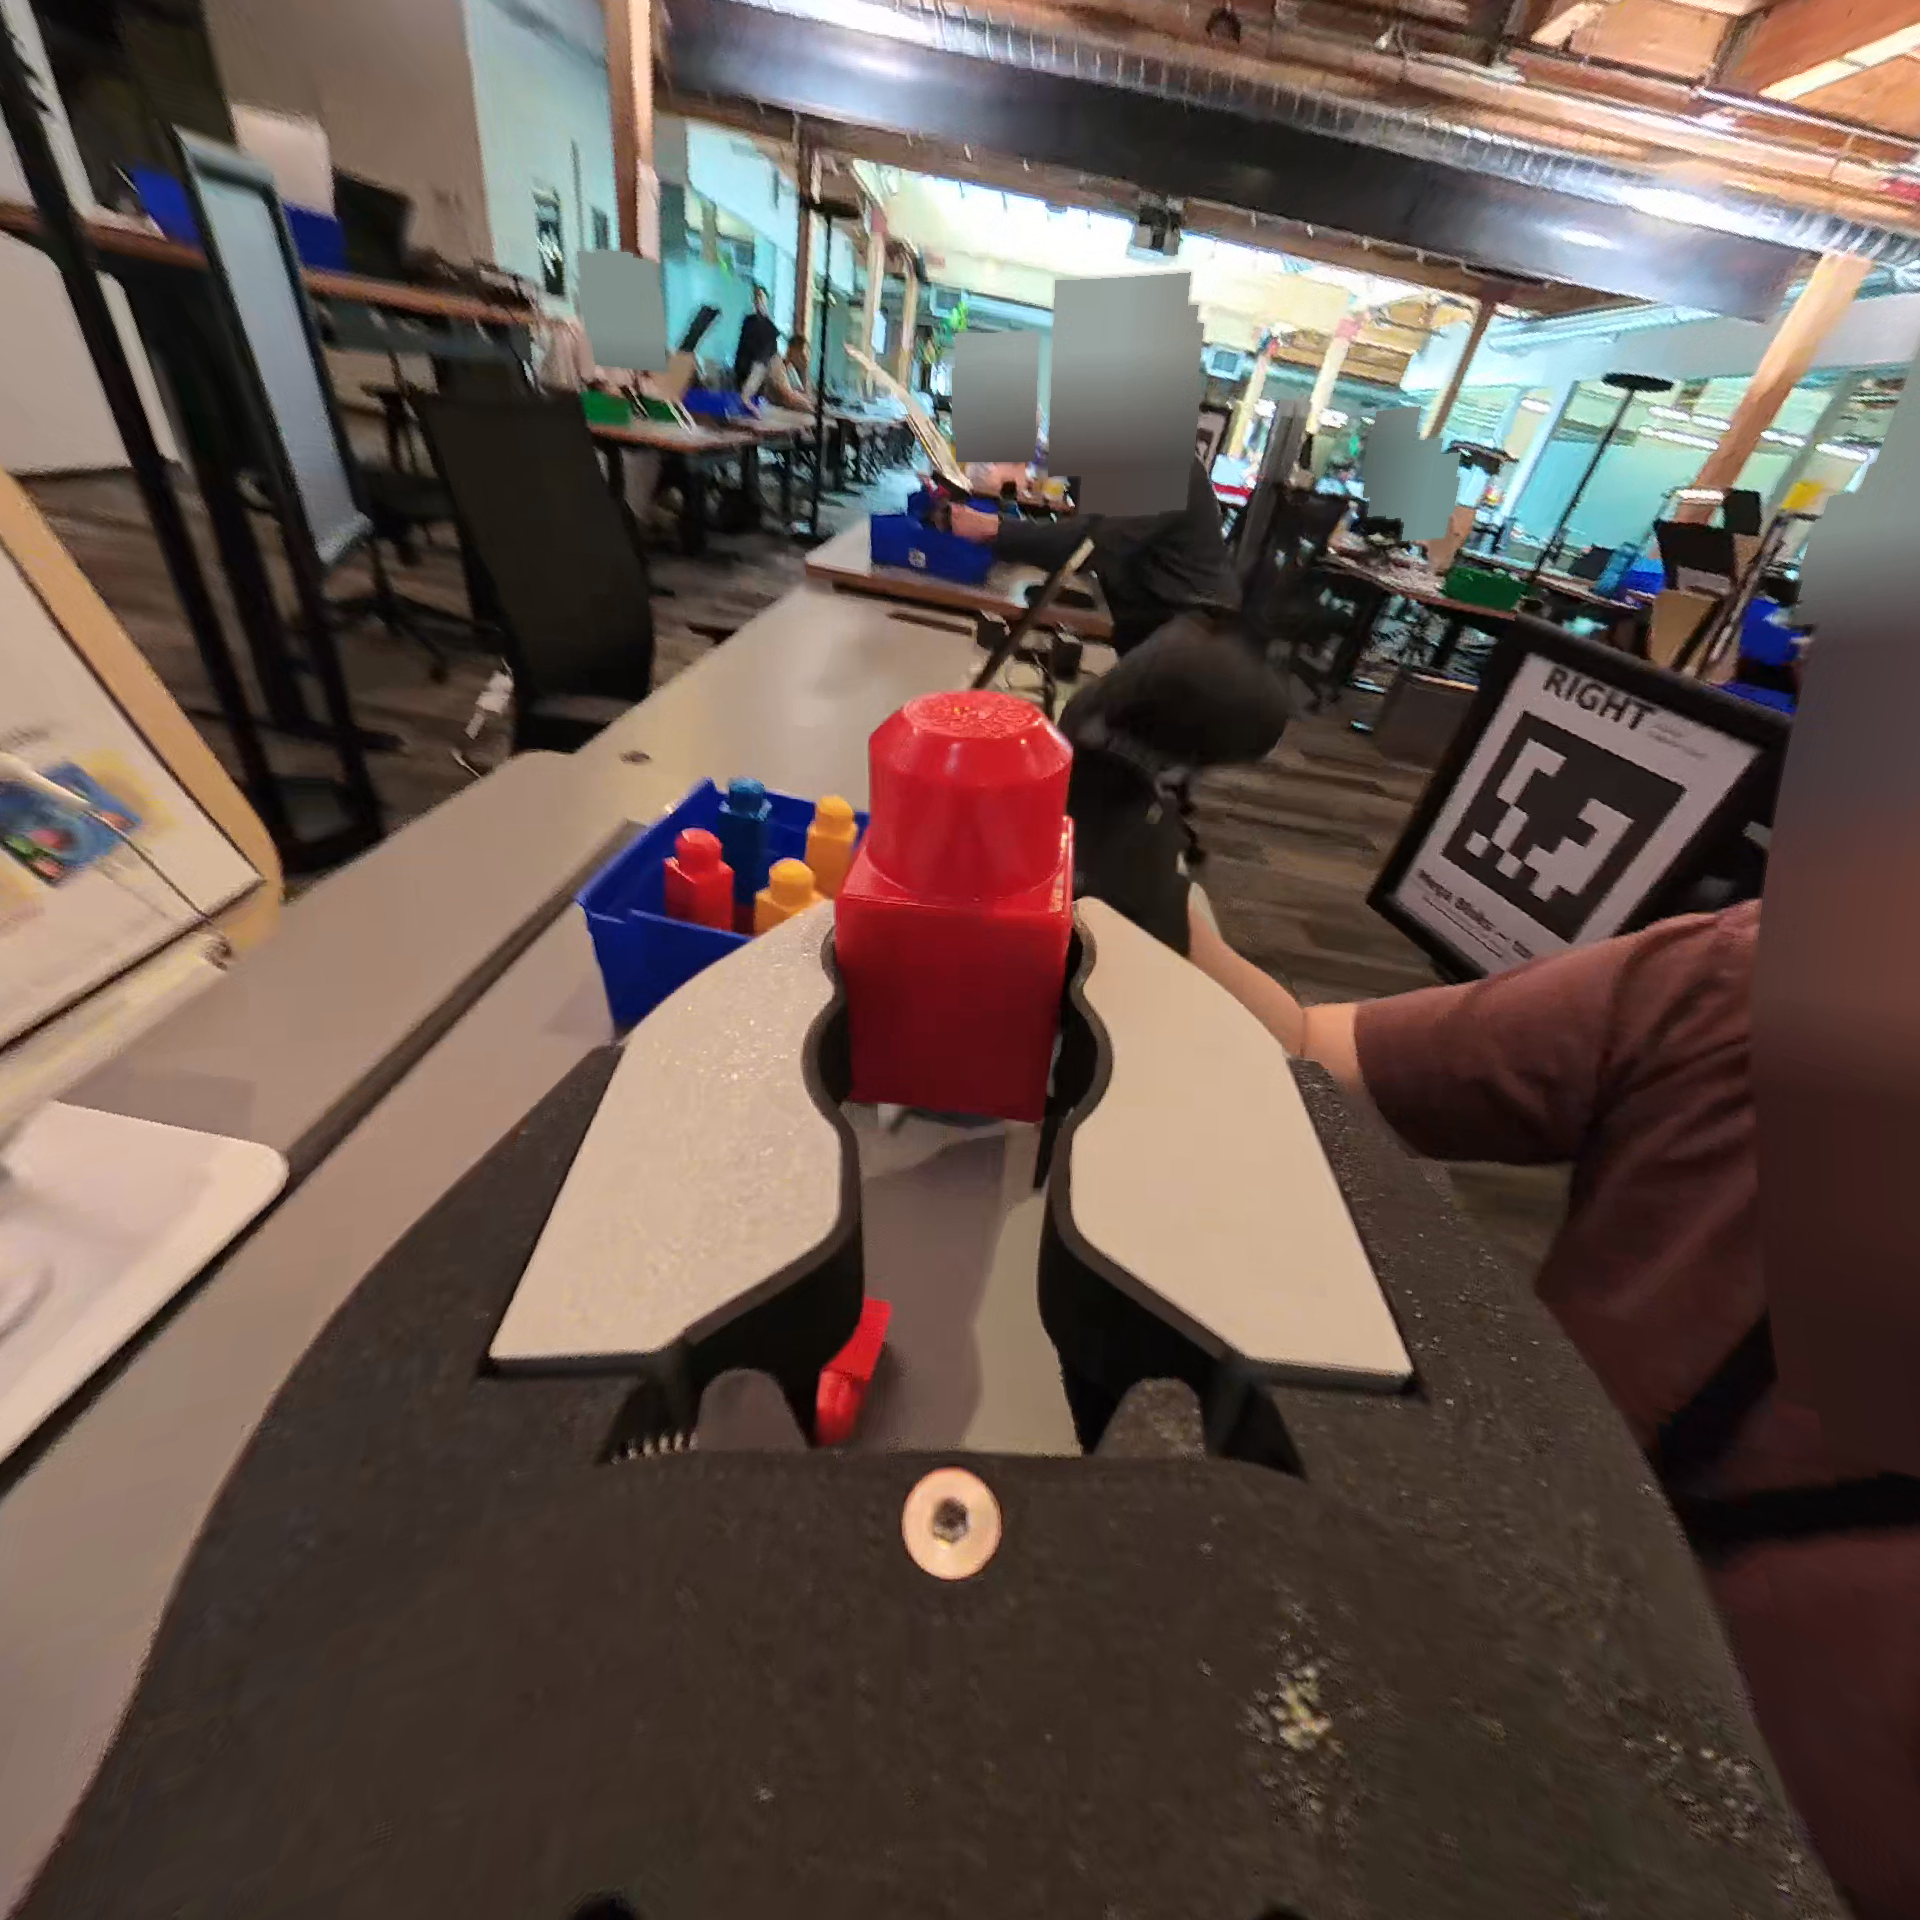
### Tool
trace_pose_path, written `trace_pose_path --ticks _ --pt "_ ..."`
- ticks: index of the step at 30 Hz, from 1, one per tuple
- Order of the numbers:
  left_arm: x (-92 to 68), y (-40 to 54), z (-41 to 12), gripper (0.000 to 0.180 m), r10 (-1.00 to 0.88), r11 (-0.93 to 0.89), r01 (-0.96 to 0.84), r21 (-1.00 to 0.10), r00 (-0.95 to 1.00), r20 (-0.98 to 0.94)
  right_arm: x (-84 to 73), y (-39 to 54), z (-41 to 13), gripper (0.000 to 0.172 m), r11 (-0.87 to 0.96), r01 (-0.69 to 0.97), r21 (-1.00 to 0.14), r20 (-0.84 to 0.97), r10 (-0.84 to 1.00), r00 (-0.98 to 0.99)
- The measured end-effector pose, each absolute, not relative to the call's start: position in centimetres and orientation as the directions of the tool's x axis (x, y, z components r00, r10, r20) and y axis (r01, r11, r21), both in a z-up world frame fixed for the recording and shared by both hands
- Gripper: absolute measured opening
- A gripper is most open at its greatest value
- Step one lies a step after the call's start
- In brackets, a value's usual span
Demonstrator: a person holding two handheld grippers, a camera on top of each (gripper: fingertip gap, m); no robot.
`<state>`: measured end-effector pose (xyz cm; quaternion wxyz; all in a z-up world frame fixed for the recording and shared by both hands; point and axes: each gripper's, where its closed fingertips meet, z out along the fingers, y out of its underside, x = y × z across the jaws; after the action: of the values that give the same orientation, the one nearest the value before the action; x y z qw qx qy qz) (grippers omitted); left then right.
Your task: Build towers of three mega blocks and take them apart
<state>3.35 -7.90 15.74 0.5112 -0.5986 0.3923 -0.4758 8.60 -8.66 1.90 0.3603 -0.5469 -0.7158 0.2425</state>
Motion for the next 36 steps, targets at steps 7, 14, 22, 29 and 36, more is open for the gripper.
trace_pose_path --ticks 7,14,22,29,36 --pt "-0.4 -6.9 14.5 0.036 -0.907 -0.07 -0.013 -0.997 0.416 0.058 9.6 -6.7 -9.7 0.051 0.122 0.921 -0.371 0.061 0.992 -0.107" --pt "-2.0 -6.7 14.7 0.037 -0.866 -0.031 -0.063 -0.998 0.5 -0.005 9.6 -5.8 -13.8 0.056 0.105 0.973 -0.203 0.101 0.991 -0.086" --pt "-2.6 -6.1 14.1 0.036 -0.838 -0.011 -0.123 -0.992 0.543 -0.058 10.2 -6.2 -15.0 0.038 0.105 0.986 -0.133 0.047 0.994 -0.099" --pt "-1.3 -6.2 14.6 0.036 -0.9 -0.025 -0.003 -1.0 0.435 0.021 7.5 -11.9 -0.1 0.037 0.188 0.568 -0.801 -0.042 0.929 -0.368" --pt "6.6 -5.0 10.2 0.036 -0.949 -0.121 -0.031 -0.992 0.296 0.107 11.1 -9.6 17.5 0.037 -0.122 -0.292 -0.949 -0.063 0.977 -0.204"
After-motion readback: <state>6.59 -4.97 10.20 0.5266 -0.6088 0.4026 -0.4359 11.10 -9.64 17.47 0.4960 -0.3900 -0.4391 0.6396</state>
